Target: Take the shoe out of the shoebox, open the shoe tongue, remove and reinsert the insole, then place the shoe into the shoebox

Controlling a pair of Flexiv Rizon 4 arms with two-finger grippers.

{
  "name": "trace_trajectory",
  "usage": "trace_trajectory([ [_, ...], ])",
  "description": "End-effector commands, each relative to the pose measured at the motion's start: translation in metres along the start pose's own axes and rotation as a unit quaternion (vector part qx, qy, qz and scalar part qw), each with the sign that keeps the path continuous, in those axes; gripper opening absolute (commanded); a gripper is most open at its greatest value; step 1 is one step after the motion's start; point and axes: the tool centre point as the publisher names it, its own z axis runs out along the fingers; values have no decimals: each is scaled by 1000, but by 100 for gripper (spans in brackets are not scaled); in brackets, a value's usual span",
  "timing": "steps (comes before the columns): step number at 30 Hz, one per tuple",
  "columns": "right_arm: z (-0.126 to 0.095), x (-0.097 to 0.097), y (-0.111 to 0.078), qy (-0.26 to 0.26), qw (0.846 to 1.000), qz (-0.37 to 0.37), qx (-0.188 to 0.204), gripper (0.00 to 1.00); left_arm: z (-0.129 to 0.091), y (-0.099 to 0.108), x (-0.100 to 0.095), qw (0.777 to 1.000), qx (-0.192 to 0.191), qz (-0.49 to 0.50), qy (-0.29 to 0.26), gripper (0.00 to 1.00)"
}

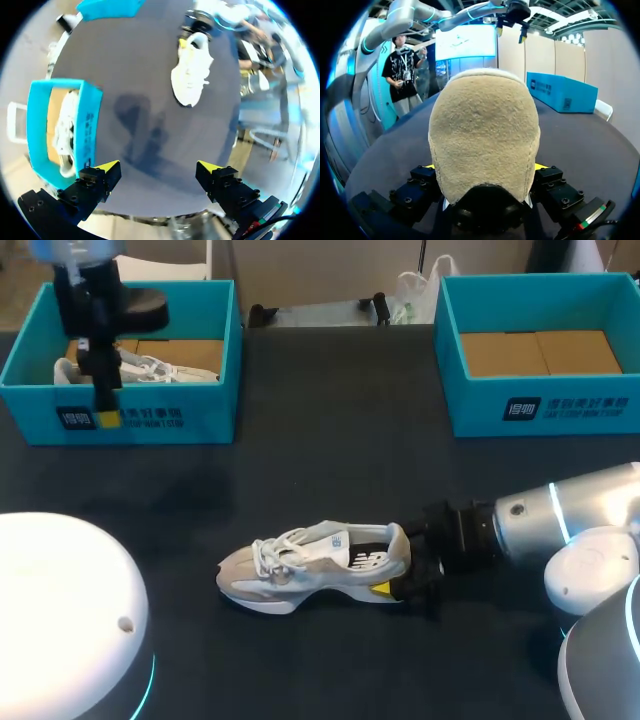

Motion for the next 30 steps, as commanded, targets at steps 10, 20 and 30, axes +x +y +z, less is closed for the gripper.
trace_trajectory([
  [10, 0, 1, 2, 0, 1000, 0, 3, 0, 15, -62, 60, 932, 44, -358, -10, 100],
  [20, 0, 1, 2, 0, 1000, 0, 3, 0, 15, -68, 64, 922, 30, -385, 2, 100],
  [30, 0, 1, 2, 0, 1000, 0, 3, 0, 47, -134, 110, 912, 11, -409, -13, 100],
])
